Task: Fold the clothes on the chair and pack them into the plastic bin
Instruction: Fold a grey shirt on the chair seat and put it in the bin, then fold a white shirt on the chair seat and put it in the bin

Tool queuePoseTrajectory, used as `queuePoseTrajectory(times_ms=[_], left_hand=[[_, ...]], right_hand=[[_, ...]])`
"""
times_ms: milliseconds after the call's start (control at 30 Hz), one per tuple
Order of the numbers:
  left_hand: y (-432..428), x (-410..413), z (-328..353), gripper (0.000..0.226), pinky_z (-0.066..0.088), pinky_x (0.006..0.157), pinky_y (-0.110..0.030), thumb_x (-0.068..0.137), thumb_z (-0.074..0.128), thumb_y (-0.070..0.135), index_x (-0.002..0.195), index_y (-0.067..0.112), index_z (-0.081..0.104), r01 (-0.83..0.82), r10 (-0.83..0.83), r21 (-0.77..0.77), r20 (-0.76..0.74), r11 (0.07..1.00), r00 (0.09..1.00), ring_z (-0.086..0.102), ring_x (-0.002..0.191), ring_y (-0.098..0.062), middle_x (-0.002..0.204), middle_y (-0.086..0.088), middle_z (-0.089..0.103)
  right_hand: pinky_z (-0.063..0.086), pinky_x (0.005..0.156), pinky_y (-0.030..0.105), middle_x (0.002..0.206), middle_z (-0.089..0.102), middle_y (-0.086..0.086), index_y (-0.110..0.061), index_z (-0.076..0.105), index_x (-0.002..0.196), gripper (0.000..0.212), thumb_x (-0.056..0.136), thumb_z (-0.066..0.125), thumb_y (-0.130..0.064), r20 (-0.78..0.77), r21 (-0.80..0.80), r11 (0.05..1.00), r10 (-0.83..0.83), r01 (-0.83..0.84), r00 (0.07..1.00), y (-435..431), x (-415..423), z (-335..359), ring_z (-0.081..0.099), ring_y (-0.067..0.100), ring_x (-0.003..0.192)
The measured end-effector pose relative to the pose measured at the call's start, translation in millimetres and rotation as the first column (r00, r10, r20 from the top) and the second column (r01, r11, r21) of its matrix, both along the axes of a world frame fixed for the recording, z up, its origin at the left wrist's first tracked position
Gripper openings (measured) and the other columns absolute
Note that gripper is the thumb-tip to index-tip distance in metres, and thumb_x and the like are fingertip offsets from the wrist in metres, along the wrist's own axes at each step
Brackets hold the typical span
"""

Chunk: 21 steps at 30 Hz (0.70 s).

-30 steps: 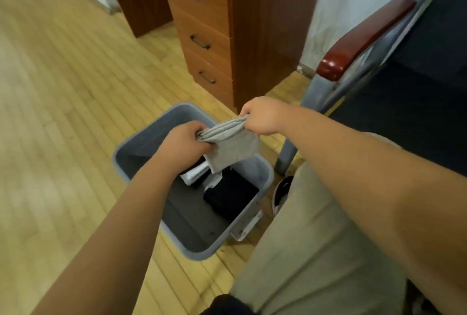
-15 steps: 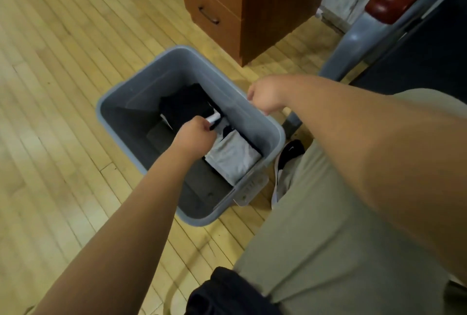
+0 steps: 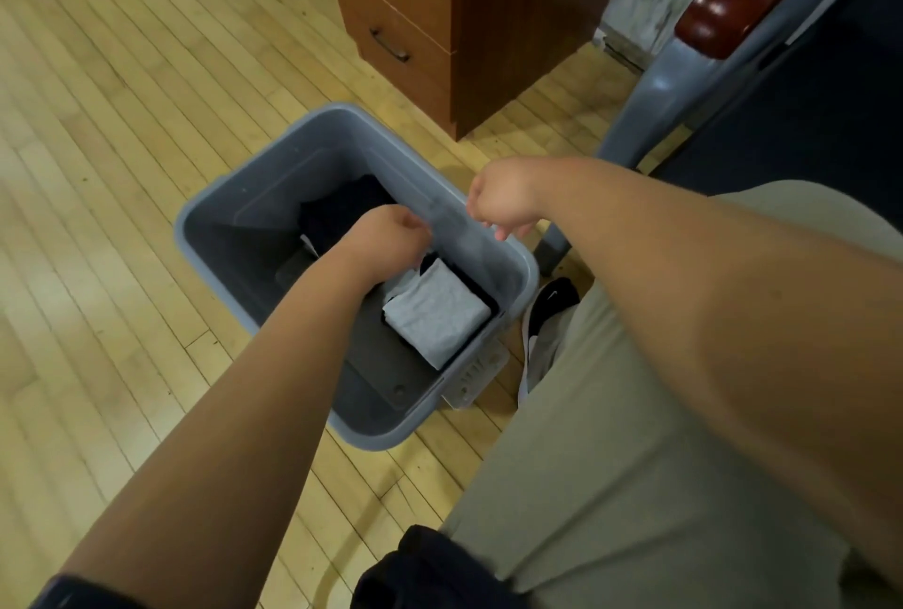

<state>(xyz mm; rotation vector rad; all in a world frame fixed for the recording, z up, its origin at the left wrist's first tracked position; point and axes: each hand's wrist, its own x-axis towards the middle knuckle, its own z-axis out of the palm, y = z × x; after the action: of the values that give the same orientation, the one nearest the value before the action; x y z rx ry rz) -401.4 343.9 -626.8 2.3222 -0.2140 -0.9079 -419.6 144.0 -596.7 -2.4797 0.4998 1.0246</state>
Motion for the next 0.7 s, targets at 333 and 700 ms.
queuePoseTrajectory(times_ms=[333,700], left_hand=[[-72.6,-17.0,87.7,0.015,0.063,0.092,-0.046,0.1,0.06,0.023,0.108,0.017,0.071,0.137,-0.124,-0.101,0.128,0.985,0.984,0.075,0.096,-0.018,0.106,-0.004,0.076],[-250.5,-139.5,186.6,0.018,0.063,0.088,-0.049,0.098,0.058,0.027,0.092,0.02,0.074,0.573,-0.49,-0.11,0.404,0.812,0.772,0.075,0.089,-0.023,0.092,-0.002,0.078]], right_hand=[[0.053,0.096,0.04,0.117,0.072,0.015,-0.003,0.073,0.115,0.032,0.108,0.046,-0.018,0.4,-0.072,0.997,0.005,0.026,0.916,-34.3,-78.5,81.8,0.064,0.033,0.113],[0.052,0.083,0.033,0.104,0.072,-0.004,-0.022,0.076,0.108,0.026,0.104,0.052,-0.031,0.654,-0.038,0.873,-0.346,0.486,0.673,-186.5,-276.4,176.3,0.066,0.017,0.097]])
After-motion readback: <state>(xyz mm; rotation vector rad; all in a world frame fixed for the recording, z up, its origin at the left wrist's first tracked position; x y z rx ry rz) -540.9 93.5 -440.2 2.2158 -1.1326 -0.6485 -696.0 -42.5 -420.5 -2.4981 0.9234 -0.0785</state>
